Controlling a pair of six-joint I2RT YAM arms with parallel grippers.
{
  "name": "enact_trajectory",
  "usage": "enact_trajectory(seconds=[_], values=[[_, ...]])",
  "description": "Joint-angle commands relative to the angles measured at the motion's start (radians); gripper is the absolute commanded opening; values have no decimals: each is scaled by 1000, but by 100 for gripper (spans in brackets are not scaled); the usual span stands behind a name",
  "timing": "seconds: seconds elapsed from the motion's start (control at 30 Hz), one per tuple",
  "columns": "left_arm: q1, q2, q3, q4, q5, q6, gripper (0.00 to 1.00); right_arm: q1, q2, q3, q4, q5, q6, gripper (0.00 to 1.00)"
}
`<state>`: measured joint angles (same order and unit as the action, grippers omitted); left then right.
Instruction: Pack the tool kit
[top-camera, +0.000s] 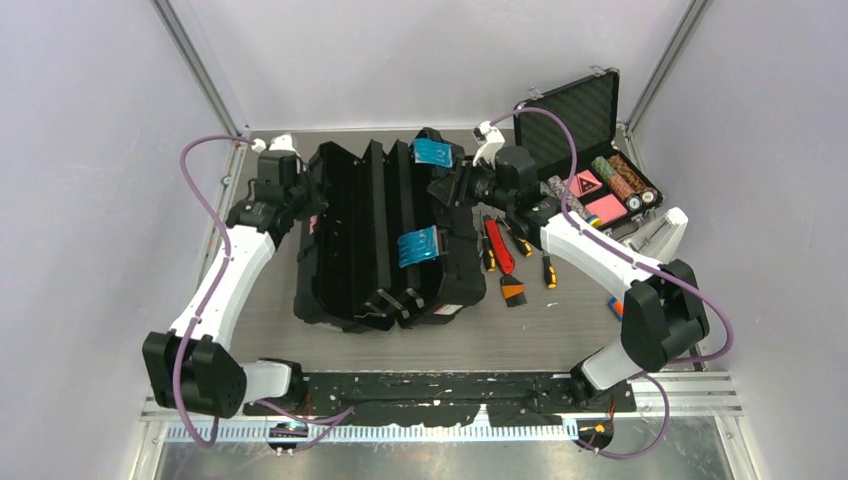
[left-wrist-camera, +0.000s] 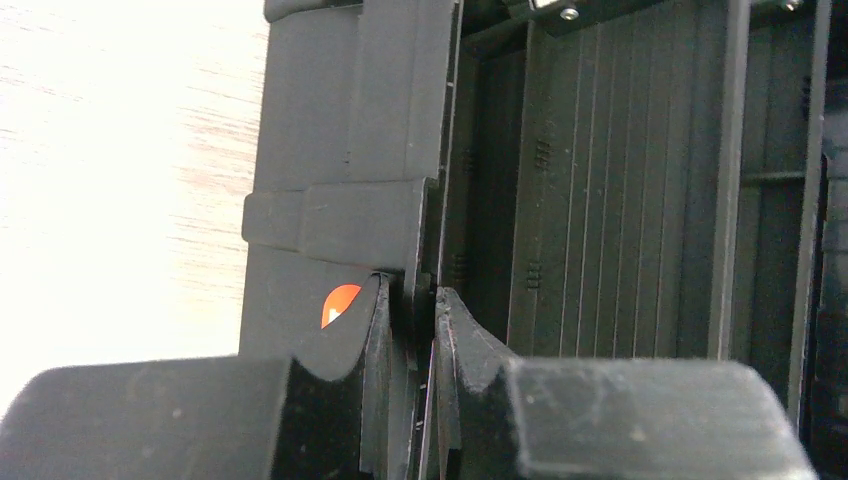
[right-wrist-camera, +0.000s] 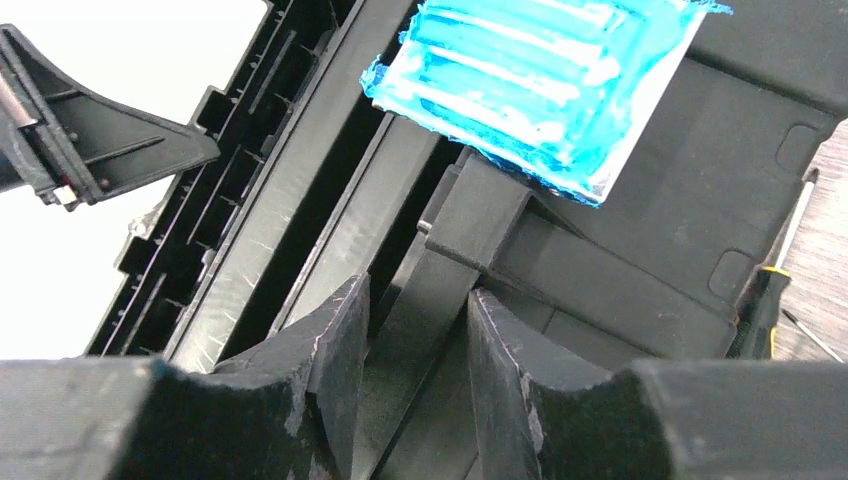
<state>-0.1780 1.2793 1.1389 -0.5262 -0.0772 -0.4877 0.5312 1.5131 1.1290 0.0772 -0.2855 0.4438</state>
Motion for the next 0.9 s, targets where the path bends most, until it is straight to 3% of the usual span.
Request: enact_trajectory(seconds=[0.0, 0.4, 0.63, 0.73, 0.87], values=[[87, 129, 15, -119, -44, 55, 0, -3, 134, -90, -99, -43, 36, 37], [296, 270, 233, -166, 0, 106, 0, -3, 281, -81, 113, -113, 184, 30], [349, 298, 235, -159, 39, 108, 26, -2, 347, -91, 165, -128, 238, 27], [348, 246, 227, -145, 122, 88, 40, 2, 340, -97, 172, -125, 248, 27], [343, 175, 218, -122, 208, 51, 38, 29, 308, -38, 62, -67, 187, 26]])
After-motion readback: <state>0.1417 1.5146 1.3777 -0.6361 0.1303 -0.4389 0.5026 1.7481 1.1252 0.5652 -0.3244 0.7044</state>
